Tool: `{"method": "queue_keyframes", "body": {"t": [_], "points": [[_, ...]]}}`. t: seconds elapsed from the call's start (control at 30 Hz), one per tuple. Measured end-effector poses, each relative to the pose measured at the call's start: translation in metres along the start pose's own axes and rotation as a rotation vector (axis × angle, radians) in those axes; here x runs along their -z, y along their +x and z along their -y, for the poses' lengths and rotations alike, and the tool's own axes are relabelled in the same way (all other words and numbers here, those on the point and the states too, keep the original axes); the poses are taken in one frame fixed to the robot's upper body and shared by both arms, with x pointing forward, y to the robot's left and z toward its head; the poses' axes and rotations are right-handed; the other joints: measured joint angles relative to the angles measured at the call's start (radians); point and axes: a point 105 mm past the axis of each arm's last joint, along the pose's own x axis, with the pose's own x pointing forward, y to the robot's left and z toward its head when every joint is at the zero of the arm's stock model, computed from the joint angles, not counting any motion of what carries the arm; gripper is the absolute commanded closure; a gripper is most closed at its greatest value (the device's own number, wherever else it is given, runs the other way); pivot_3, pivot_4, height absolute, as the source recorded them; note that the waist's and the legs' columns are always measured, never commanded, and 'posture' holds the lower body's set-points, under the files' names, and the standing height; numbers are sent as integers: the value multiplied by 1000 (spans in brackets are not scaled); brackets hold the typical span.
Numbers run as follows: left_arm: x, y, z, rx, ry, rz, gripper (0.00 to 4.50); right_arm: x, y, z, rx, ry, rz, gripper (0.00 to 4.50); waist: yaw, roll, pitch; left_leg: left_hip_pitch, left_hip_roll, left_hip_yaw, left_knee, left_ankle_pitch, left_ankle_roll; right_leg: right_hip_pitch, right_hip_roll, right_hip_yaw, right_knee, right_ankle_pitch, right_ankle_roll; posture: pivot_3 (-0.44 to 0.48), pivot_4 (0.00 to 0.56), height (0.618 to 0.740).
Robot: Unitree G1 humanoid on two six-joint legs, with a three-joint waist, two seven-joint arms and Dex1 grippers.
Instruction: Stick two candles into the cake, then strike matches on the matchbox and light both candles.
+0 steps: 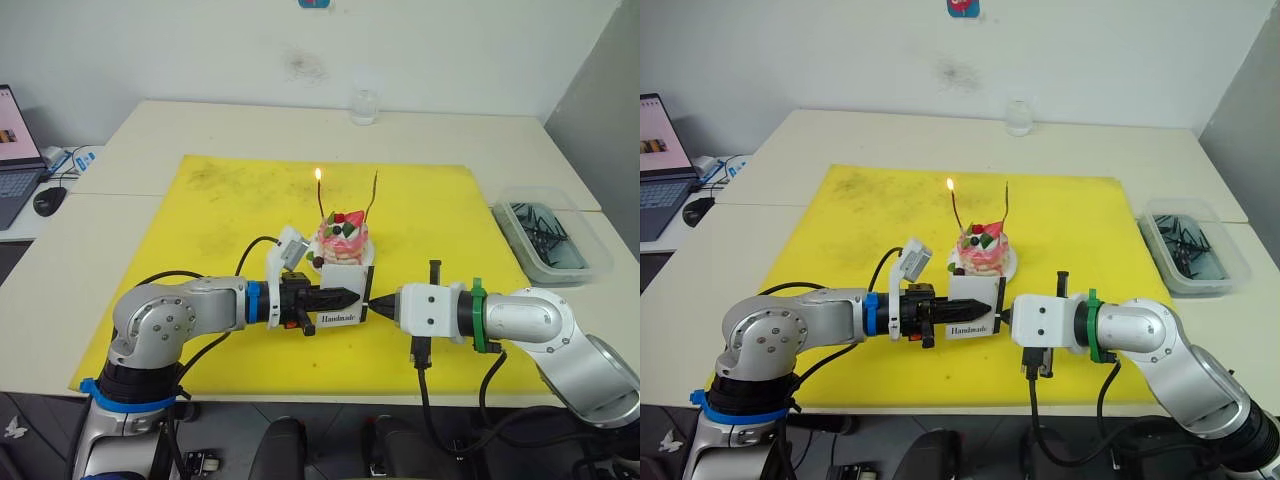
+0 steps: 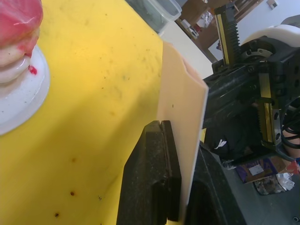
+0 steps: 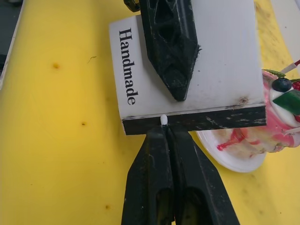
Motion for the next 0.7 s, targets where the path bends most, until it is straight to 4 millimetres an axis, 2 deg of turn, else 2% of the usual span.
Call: {"method": "queue_keyframes", "body": {"t": [0.17,0.7], "points": [[2,-1,-1,0,-7,-3,4500,3,-8,7,28,-4,-20,4466,0,0,0,0,0,0,0,0,0,0,0,0,0,0,0,0,150,740],[3,0,0,-11,17,-12,4500,2,-5,6,34,-2,-13,4466,0,0,0,0,0,0,0,0,0,0,0,0,0,0,0,0,150,740]]}}
